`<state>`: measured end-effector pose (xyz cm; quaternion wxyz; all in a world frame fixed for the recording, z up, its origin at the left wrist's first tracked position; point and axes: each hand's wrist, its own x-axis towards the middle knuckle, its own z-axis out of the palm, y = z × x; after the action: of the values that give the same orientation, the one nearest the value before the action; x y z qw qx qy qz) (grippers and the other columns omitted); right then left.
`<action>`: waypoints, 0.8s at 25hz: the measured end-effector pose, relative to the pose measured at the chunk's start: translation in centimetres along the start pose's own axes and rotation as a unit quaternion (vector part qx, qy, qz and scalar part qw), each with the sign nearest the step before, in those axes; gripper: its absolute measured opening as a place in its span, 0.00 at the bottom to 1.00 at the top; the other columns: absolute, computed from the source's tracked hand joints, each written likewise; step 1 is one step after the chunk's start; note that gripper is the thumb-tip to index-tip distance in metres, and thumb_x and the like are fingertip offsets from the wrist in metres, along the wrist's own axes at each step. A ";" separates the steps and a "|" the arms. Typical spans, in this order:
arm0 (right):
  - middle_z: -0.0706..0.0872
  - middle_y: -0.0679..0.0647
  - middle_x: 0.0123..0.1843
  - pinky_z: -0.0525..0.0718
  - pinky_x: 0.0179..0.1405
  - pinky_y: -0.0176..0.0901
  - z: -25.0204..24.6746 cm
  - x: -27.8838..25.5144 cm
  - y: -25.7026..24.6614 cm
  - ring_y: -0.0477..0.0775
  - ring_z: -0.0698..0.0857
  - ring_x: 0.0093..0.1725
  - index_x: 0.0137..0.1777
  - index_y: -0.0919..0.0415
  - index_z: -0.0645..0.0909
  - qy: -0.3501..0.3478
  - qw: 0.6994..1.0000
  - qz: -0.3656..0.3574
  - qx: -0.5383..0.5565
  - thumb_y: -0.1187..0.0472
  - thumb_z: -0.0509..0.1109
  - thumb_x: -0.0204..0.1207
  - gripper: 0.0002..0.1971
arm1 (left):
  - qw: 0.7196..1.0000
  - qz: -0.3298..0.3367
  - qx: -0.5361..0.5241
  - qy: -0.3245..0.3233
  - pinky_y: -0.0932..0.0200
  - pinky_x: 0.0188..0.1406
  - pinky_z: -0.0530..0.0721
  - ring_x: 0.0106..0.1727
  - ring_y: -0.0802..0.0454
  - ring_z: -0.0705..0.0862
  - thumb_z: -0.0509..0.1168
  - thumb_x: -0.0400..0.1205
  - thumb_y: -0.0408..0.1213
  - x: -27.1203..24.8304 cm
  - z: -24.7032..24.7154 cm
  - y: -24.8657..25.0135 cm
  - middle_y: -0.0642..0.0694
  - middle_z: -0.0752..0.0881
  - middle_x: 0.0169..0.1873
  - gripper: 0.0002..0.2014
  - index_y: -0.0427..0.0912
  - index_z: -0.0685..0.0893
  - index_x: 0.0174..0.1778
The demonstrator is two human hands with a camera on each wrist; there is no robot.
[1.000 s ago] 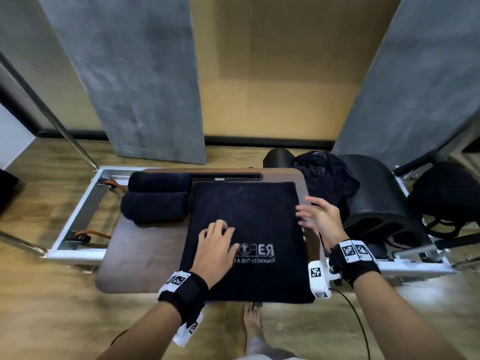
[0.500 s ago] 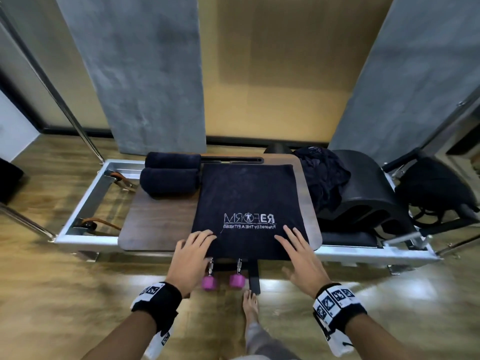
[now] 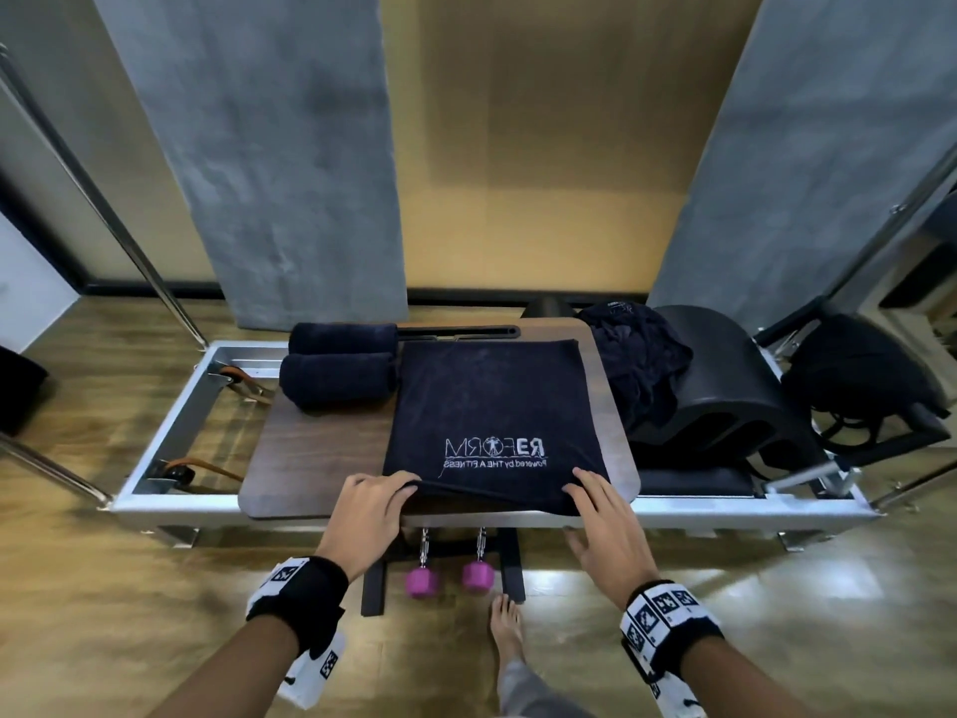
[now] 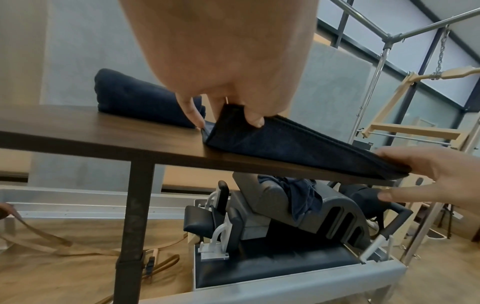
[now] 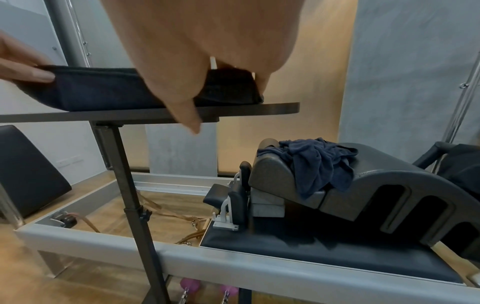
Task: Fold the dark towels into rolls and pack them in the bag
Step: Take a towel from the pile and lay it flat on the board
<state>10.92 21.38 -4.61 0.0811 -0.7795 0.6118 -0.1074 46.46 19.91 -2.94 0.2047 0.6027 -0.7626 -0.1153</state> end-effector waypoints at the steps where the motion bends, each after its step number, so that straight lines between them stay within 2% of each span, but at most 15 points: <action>1: 0.73 0.54 0.86 0.68 0.87 0.51 -0.2 0.2 0.0 0.57 0.71 0.87 0.79 0.58 0.80 0.010 1.000 0.000 -0.001 0.66 0.74 0.81 0.25 | 1.000 0.006 0.000 0.002 0.46 0.56 0.83 0.44 0.47 0.91 0.66 0.91 0.36 0.4 -0.2 -0.1 0.54 0.95 0.43 0.08 0.50 0.90 0.61; 2: 0.78 0.54 0.83 0.71 0.85 0.51 -0.4 0.5 0.2 0.56 0.74 0.84 0.75 0.59 0.83 0.022 1.000 0.000 0.006 0.71 0.72 0.80 0.23 | 1.000 0.013 -0.003 0.002 0.47 0.55 0.83 0.42 0.46 0.91 0.66 0.91 0.36 0.8 -0.5 -0.2 0.54 0.95 0.43 0.08 0.50 0.89 0.60; 4: 0.86 0.54 0.75 0.78 0.80 0.49 -1.1 1.1 1.0 0.54 0.82 0.77 0.69 0.60 0.88 0.041 0.997 0.000 0.069 0.75 0.70 0.80 0.20 | 0.999 0.022 -0.024 0.004 0.54 0.54 0.81 0.45 0.49 0.91 0.66 0.91 0.36 1.7 -0.8 -0.5 0.56 0.95 0.48 0.08 0.49 0.90 0.59; 7: 0.93 0.47 0.56 0.87 0.63 0.43 -4.0 2.8 2.5 0.45 0.90 0.58 0.61 0.54 0.90 0.022 0.975 0.047 0.217 0.72 0.73 0.81 0.15 | 0.994 0.013 -0.108 0.019 0.66 0.56 0.82 0.52 0.65 0.88 0.69 0.90 0.36 3.2 -1.3 -1.1 0.61 0.91 0.51 0.06 0.50 0.91 0.57; 9: 0.94 0.47 0.48 0.89 0.57 0.45 -6.2 4.7 3.9 0.46 0.93 0.52 0.53 0.54 0.89 0.000 0.942 0.086 0.324 0.71 0.78 0.80 0.10 | 0.988 0.001 -0.146 0.038 0.67 0.58 0.82 0.54 0.69 0.86 0.71 0.89 0.34 5.0 -1.8 -1.4 0.62 0.90 0.50 0.06 0.50 0.92 0.55; 12: 0.95 0.57 0.44 0.91 0.52 0.51 -8.6 8.6 5.3 0.54 0.94 0.50 0.51 0.60 0.91 0.005 0.890 0.126 0.439 0.69 0.80 0.78 0.05 | 0.984 -0.006 -0.158 0.084 0.74 0.58 0.79 0.56 0.69 0.86 0.72 0.88 0.36 8.5 -2.7 -1.2 0.63 0.90 0.50 0.06 0.51 0.92 0.56; 15: 0.94 0.65 0.45 0.90 0.44 0.46 -9.6 13.5 5.8 0.53 0.91 0.45 0.50 0.67 0.91 0.049 0.868 0.135 0.476 0.71 0.81 0.77 0.05 | 0.983 -0.026 -0.133 0.122 0.66 0.59 0.82 0.54 0.64 0.87 0.70 0.89 0.40 12.7 -3.7 -0.7 0.60 0.90 0.50 0.05 0.50 0.92 0.57; 18: 0.93 0.62 0.41 0.83 0.24 0.39 -9.5 19.2 6.5 0.52 0.89 0.38 0.51 0.68 0.90 0.055 0.855 0.167 0.487 0.69 0.81 0.77 0.05 | 0.985 -0.054 -0.103 0.128 0.55 0.58 0.85 0.53 0.56 0.89 0.71 0.89 0.40 18.0 -3.7 -0.5 0.55 0.92 0.50 0.06 0.46 0.92 0.57; 19: 0.93 0.62 0.42 0.82 0.23 0.39 -9.2 21.0 6.9 0.53 0.89 0.38 0.51 0.67 0.90 0.053 0.859 0.175 0.478 0.68 0.81 0.77 0.05 | 0.987 -0.057 -0.092 0.119 0.52 0.60 0.86 0.55 0.52 0.89 0.70 0.89 0.38 19.7 -3.5 -0.6 0.52 0.92 0.50 0.07 0.44 0.92 0.58; 20: 0.94 0.62 0.44 0.83 0.26 0.41 -9.0 22.7 7.4 0.54 0.89 0.39 0.52 0.66 0.90 0.052 0.866 0.184 0.462 0.67 0.82 0.77 0.06 | 0.990 -0.063 -0.073 0.100 0.47 0.62 0.85 0.57 0.48 0.88 0.69 0.89 0.37 21.3 -3.2 -0.7 0.49 0.91 0.52 0.08 0.42 0.92 0.60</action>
<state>6.80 -2.35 3.67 0.4188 -0.5189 0.6279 -0.4012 44.46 -0.62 3.29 0.3159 0.6414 -0.6884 -0.1224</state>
